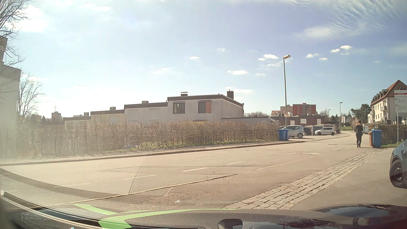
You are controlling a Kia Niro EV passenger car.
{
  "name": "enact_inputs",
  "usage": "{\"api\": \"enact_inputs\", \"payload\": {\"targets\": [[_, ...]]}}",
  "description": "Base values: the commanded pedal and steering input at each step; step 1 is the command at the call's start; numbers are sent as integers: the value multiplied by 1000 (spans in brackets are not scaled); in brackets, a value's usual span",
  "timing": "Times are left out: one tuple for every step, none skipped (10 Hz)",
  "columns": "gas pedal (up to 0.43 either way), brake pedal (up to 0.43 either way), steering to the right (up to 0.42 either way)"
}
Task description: Follow the waypoints while adhering to traffic rules and regulations
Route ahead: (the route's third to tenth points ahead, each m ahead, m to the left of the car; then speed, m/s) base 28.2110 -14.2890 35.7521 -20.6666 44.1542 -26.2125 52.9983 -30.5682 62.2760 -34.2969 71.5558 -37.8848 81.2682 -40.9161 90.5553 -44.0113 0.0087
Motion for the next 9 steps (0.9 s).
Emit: {"api": "enact_inputs", "payload": {"targets": [[0,287,-15],[0,280,-15],[0,287,-15],[0,280,-15],[0,287,-15],[0,287,-15],[0,287,-15],[0,287,-15],[0,287,-15]]}}
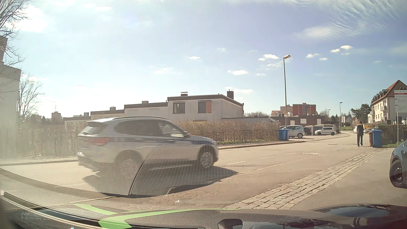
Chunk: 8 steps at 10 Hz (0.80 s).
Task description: Follow the waypoints while adhering to traffic rules and regulations
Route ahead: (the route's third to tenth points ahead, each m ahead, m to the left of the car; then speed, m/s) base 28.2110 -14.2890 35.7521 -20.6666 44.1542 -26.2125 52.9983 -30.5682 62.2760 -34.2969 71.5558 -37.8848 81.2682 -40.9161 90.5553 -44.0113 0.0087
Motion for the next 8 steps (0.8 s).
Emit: {"api": "enact_inputs", "payload": {"targets": [[0,287,-15],[0,287,-15],[0,287,-15],[0,287,-15],[0,287,-15],[0,287,-15],[0,287,-15],[0,287,-15]]}}
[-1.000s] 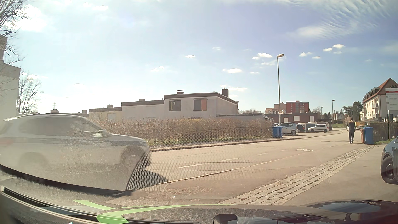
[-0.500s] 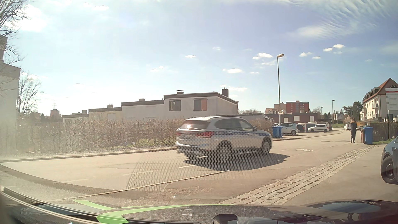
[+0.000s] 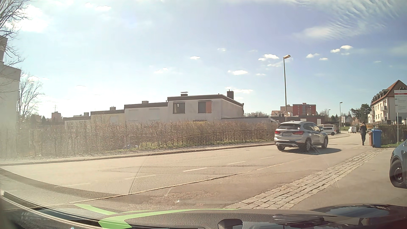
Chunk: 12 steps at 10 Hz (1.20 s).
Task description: Follow the waypoints while adhering to traffic rules and regulations
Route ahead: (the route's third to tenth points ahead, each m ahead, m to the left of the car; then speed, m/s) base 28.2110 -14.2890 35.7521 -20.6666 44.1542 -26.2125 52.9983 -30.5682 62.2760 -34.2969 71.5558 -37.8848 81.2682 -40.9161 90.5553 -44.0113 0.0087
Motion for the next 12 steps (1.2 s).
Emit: {"api": "enact_inputs", "payload": {"targets": [[0,287,-15],[0,287,-15],[0,287,-15],[0,287,-15],[0,287,-15],[0,287,-15],[0,287,-15],[0,274,-15],[0,244,-15],[0,140,-15],[0,0,-15],[0,0,-15]]}}
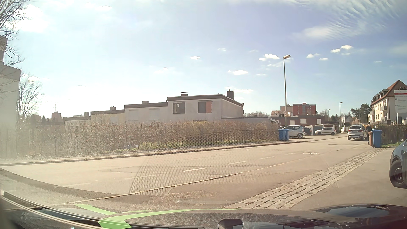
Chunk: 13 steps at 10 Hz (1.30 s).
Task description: Follow the waypoints while adhering to traffic rules and regulations
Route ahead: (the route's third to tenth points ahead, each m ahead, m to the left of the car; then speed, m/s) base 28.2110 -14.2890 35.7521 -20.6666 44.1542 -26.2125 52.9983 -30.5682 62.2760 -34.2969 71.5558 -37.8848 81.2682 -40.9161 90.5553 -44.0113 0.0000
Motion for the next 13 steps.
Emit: {"api": "enact_inputs", "payload": {"targets": [[0,0,-15],[39,0,-15],[138,0,-15],[169,0,-15],[177,0,-16],[177,0,-22],[177,0,-28],[177,0,-32],[177,0,-34],[177,0,-34],[177,0,-34],[177,0,-34],[177,0,-33]]}}
